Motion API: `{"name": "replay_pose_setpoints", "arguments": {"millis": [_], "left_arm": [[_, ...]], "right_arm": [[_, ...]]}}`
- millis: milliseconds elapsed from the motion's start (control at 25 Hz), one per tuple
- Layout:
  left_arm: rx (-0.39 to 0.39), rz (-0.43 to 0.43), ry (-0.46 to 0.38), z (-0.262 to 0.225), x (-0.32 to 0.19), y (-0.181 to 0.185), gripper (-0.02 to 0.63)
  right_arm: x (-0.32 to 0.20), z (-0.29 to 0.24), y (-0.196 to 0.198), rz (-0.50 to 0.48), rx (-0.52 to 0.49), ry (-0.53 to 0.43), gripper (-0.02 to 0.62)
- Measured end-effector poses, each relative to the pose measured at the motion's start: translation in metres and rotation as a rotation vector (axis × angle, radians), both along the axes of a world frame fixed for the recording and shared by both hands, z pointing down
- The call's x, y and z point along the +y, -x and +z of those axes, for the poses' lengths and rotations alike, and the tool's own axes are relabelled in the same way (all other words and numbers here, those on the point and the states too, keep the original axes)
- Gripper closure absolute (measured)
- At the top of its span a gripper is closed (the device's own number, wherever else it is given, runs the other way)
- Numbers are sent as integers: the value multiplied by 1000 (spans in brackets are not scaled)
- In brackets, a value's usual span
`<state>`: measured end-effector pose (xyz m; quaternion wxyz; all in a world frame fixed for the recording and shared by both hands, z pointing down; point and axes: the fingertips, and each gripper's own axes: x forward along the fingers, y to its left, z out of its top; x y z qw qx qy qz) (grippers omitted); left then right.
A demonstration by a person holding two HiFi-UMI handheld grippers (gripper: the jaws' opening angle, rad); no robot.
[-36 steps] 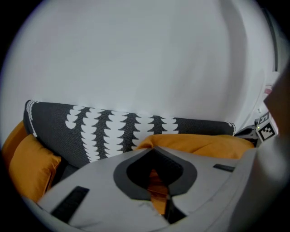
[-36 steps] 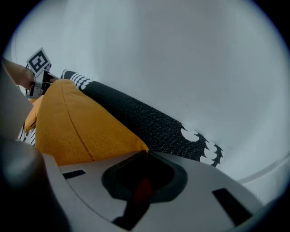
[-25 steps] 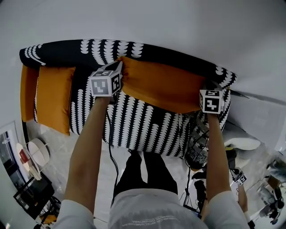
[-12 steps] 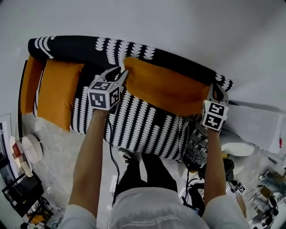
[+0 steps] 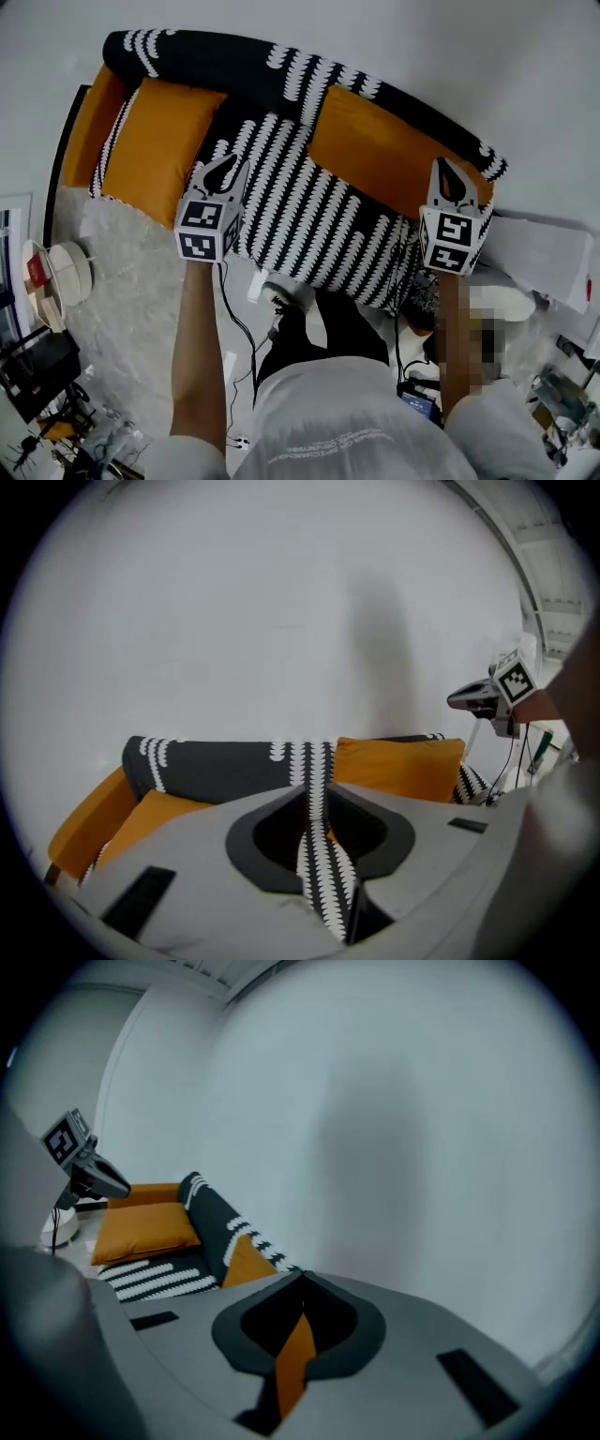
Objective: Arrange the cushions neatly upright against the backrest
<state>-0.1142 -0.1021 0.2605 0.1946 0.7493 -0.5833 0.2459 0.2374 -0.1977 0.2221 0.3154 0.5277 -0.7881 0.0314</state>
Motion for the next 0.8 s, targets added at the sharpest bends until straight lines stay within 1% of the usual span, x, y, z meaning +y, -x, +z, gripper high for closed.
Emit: {"name": "replay_pose_setpoints", "arguments": {"millis": [80,160,240,360,520,720,800], "left_arm": [[4,-61,-43,-22,27,19,540],[14,-123,-91,-43,53,38,562],[35,-167,-128,-64,81,57,582],[69,-220,-178,-94,127,83,583],[68,-325,-213,-120,193,121,583],[42,-401,-251,-139,272,162,583],[46,-438,-266,-145,301,176,583]], "right_arm": [[16,-12,27,-67,-27,20,594],[29,-25,58,-132,-56,24,594],[47,-38,92,-189,-71,28,594],[79,-57,145,-286,-86,43,594],[122,-79,218,-457,-106,67,594],[193,-96,285,-606,-109,108,594],[219,-99,308,-651,-106,121,594]]}}
